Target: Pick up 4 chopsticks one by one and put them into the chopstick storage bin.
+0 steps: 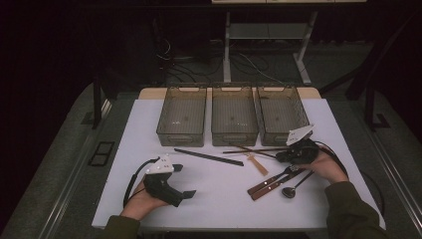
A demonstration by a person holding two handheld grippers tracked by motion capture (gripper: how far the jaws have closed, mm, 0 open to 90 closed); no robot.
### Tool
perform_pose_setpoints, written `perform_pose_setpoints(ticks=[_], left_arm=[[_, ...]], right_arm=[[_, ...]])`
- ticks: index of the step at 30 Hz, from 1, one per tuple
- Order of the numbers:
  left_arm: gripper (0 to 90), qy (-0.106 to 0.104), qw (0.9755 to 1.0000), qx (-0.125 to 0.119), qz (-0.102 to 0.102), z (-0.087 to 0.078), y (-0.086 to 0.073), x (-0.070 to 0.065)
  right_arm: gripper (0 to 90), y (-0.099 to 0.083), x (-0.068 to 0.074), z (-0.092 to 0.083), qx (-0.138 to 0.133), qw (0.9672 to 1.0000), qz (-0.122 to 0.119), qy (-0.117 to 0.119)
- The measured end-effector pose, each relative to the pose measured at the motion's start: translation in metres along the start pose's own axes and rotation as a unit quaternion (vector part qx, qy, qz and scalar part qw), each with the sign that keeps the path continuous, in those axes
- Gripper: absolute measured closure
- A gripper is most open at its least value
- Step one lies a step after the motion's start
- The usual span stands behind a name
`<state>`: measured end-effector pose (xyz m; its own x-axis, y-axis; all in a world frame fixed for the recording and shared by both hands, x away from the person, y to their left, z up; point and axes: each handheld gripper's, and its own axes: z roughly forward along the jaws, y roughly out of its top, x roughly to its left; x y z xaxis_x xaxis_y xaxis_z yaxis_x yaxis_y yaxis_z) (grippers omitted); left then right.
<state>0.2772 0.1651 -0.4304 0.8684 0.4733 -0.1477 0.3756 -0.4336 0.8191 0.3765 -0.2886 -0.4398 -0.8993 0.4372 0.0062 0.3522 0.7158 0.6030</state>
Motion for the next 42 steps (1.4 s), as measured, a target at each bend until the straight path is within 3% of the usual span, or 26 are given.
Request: perform_pose_setpoints(ticks=[11, 19, 42], left_arm=[[0.0, 0.001, 1.0, 0.0, 0.002, -0.001, 0.0, 0.0], [0.0, 0.001, 1.0, 0.0, 0.001, 0.0, 0.0, 0.0], [0.0, 0.002, 1.0, -0.001, 0.001, 0.0, 0.0, 0.0]], right_arm=[[85.2, 0.004, 0.004, -0.003, 0.005, 0.9995, -0.032, 0.0], [85.4, 0.005, 0.007, -0.01, -0.006, 0.9992, -0.039, 0.0], [85.5, 0.004, 0.012, -0.03, -0.034, 0.9989, -0.03, 0.01]])
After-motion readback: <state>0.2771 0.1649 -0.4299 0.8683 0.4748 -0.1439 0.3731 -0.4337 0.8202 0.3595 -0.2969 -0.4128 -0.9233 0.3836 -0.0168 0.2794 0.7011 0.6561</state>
